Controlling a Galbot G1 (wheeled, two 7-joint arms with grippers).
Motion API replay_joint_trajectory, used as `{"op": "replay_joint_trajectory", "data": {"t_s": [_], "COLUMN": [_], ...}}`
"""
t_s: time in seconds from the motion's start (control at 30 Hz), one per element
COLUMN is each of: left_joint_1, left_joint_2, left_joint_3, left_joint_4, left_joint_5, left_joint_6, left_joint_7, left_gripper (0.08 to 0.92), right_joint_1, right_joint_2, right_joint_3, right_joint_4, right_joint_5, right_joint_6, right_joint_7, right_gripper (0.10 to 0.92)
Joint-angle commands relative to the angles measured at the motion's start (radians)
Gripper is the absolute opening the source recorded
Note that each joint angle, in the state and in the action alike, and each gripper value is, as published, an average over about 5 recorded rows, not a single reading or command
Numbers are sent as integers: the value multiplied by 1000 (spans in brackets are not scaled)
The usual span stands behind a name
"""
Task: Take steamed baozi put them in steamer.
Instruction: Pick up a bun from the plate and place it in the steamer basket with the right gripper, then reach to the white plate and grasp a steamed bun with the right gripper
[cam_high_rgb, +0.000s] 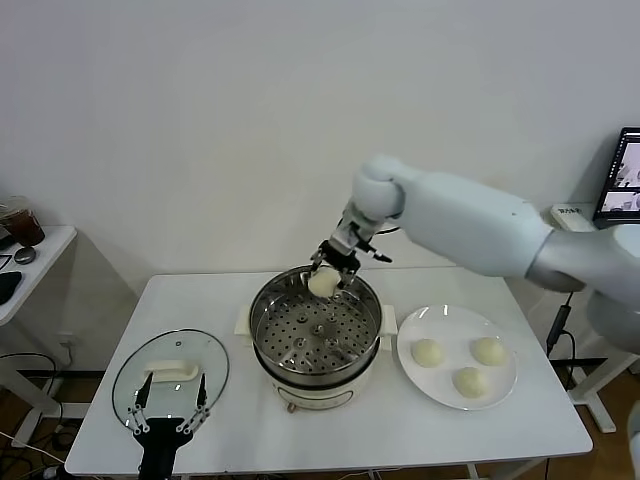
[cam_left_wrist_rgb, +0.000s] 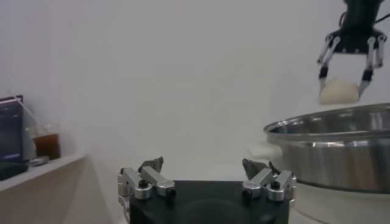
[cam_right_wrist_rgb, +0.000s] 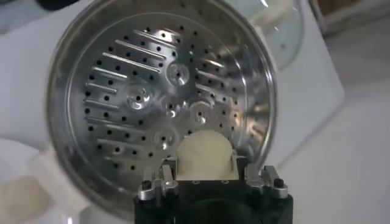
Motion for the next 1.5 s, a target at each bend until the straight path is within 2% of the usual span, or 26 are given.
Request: {"op": "replay_joint_trajectory", "data": {"t_s": [0.03, 0.23, 0.63, 0.73, 0.83, 0.93, 1.13, 1.23, 1.33, 1.5], "left_joint_1": [4, 4, -1, -4, -6, -8, -8, -9, -13, -25], "left_joint_2": [-1, -5, -4, -4, -3, -2, 6, 9, 14, 29], "left_joint_3": [-7, -10, -11, -11, -9, -8, -8, -6, -1, 6], "left_joint_4": [-4, -3, 1, 3, 4, 3, -2, -16, -44, -91], "left_joint_5": [4, 4, 3, 4, 3, 3, 1, 0, -8, -49], "left_joint_6": [0, -2, -7, -7, -7, -6, 5, 58, 167, 303], "left_joint_7": [0, -1, -2, -2, -2, -2, -8, -56, -115, -135], "left_gripper": [823, 823, 823, 823, 823, 823, 823, 823, 823, 823], "right_joint_1": [-80, -99, -121, -116, -82, 6, 211, 264, 289, 271], "right_joint_2": [87, 124, 133, 119, 85, 16, -187, -305, -408, -592], "right_joint_3": [23, 66, 76, 78, 65, 18, -95, -133, -162, -169], "right_joint_4": [-120, -188, -201, -186, -127, -11, 212, 297, 394, 529], "right_joint_5": [-277, -367, -334, -294, -189, -15, 274, 338, 381, 392], "right_joint_6": [232, 290, 306, 305, 269, 143, -220, -415, -609, -793], "right_joint_7": [62, 86, 110, 125, 128, 112, 85, 76, 62, 8], "right_gripper": [576, 577, 624, 672, 756, 809, 822, 823, 823, 823]}}
